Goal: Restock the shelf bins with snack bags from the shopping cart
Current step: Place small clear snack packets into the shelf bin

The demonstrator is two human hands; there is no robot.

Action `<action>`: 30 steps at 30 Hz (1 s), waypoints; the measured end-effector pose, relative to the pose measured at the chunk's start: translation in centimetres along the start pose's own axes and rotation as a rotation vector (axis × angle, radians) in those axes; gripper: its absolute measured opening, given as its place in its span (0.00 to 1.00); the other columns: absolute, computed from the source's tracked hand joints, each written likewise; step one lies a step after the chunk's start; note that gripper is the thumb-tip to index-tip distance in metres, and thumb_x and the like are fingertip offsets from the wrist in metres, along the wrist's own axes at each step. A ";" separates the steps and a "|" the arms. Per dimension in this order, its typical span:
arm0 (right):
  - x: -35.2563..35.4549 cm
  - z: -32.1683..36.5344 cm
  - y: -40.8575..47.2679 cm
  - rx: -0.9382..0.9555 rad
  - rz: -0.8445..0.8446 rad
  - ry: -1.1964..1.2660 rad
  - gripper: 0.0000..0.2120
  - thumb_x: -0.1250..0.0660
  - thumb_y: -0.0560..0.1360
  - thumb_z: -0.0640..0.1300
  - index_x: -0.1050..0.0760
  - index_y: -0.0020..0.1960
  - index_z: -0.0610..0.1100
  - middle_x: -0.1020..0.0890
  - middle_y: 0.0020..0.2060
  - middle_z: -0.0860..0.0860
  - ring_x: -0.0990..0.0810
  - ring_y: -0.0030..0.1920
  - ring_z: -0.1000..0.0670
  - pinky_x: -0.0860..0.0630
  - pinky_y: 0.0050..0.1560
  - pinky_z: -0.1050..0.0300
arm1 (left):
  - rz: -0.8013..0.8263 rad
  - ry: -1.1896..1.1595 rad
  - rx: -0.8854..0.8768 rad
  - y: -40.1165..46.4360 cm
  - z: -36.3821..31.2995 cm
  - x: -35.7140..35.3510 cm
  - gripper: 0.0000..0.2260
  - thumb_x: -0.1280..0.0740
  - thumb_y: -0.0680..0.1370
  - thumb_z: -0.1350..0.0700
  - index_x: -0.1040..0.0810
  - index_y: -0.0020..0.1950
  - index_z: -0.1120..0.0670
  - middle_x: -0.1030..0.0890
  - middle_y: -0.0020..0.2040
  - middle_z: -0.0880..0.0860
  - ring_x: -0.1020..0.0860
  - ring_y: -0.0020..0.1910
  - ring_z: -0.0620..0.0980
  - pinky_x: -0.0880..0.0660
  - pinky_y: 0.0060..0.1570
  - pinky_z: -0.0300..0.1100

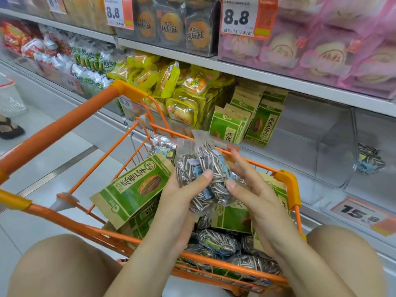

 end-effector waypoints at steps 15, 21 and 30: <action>3.1 -2.2 0.5 -0.138 -0.265 0.309 0.31 0.23 0.62 0.43 0.25 0.65 0.45 0.19 0.59 0.43 0.20 0.55 0.47 0.25 0.61 0.46 | -0.137 -0.173 -0.008 1.3 -1.0 1.9 0.12 0.36 0.77 0.52 0.21 0.55 0.56 0.17 0.48 0.56 0.18 0.44 0.52 0.23 0.45 0.50; 1.5 -2.7 0.0 -0.139 -0.235 0.210 0.25 0.27 0.69 0.49 0.28 0.65 0.54 0.19 0.59 0.51 0.20 0.59 0.49 0.27 0.63 0.44 | -0.107 -0.043 -0.025 1.2 -0.3 -1.1 0.12 0.39 0.79 0.51 0.20 0.56 0.56 0.16 0.51 0.57 0.17 0.49 0.55 0.22 0.49 0.51; 3.2 -0.2 -1.4 -0.004 -0.166 0.096 0.21 0.28 0.70 0.53 0.30 0.62 0.58 0.19 0.50 0.68 0.21 0.53 0.66 0.25 0.51 0.71 | -0.078 0.217 -0.117 1.8 2.0 -5.9 0.24 0.36 0.76 0.41 0.35 0.71 0.38 0.28 0.67 0.39 0.28 0.65 0.39 0.30 0.62 0.42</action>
Point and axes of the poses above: each hand's wrist, its own y-axis towards the middle knuckle, its own x-axis out of the back of the hand, z = x × y, the point moved 3 cm from there along y, towards the middle knuckle
